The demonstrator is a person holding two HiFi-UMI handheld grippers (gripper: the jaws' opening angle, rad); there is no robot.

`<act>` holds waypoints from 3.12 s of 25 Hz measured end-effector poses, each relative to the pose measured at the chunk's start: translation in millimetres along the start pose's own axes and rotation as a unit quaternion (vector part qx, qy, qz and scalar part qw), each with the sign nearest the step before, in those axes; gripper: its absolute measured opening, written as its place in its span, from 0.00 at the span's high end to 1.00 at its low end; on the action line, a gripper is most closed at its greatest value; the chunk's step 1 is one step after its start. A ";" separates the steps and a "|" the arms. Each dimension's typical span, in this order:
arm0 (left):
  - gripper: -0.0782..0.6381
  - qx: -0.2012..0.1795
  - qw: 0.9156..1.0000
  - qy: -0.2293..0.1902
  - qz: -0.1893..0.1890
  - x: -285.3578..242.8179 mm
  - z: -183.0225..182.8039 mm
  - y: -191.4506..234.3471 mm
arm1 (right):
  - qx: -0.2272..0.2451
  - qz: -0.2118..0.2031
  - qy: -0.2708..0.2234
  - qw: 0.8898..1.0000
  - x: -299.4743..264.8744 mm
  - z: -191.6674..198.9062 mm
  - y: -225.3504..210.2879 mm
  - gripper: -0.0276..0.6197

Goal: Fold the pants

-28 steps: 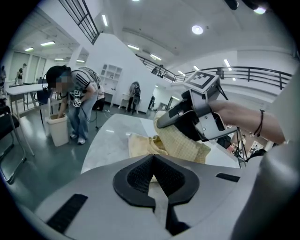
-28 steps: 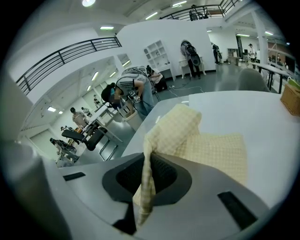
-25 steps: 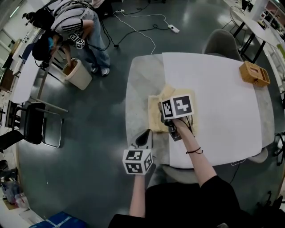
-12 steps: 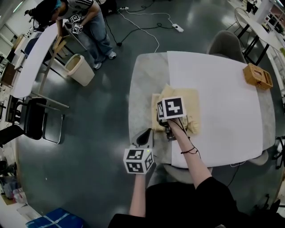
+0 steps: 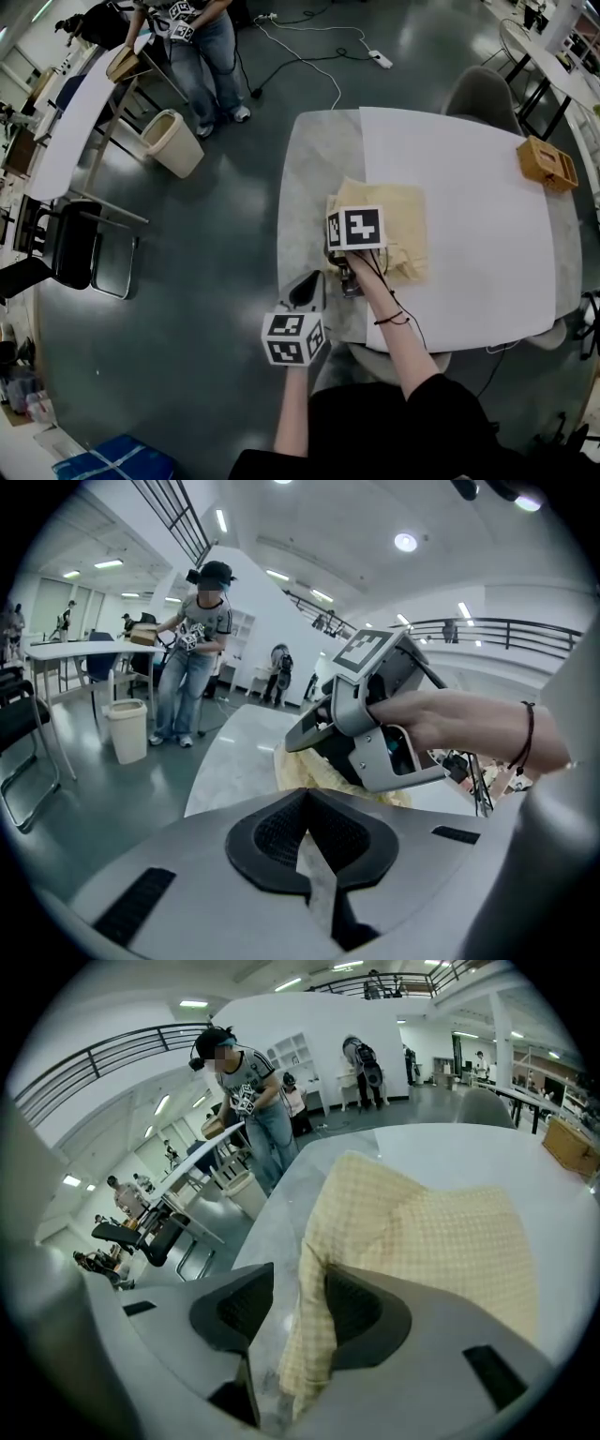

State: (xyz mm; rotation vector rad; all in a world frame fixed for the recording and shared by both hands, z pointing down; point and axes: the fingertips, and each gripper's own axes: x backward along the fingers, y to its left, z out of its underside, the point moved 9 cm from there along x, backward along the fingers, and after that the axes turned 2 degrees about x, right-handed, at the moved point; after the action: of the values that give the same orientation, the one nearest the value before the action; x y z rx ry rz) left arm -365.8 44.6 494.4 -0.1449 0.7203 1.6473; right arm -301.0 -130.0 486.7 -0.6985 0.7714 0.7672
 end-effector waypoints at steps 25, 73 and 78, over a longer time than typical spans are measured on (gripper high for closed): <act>0.87 -0.011 1.000 -0.016 -0.010 5.9 -9.6 -7.9 | -0.020 -0.094 -0.051 0.994 28.8 -7.9 21.5 0.73; 0.87 -0.175 0.958 -0.224 -0.040 101.4 -89.1 -166.5 | 0.097 -0.141 -0.416 0.893 324.3 93.9 -170.4 0.94; 0.87 -0.191 0.952 -0.234 -0.042 108.9 -90.6 -171.8 | 0.096 -0.128 -0.441 0.883 338.8 97.2 -173.7 0.94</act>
State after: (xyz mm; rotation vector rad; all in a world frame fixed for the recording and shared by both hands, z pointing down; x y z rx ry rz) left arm -257.7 95.3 306.4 -0.0532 0.0302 1.6391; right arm 36.6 -33.0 310.7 -0.2027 -0.0849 0.6575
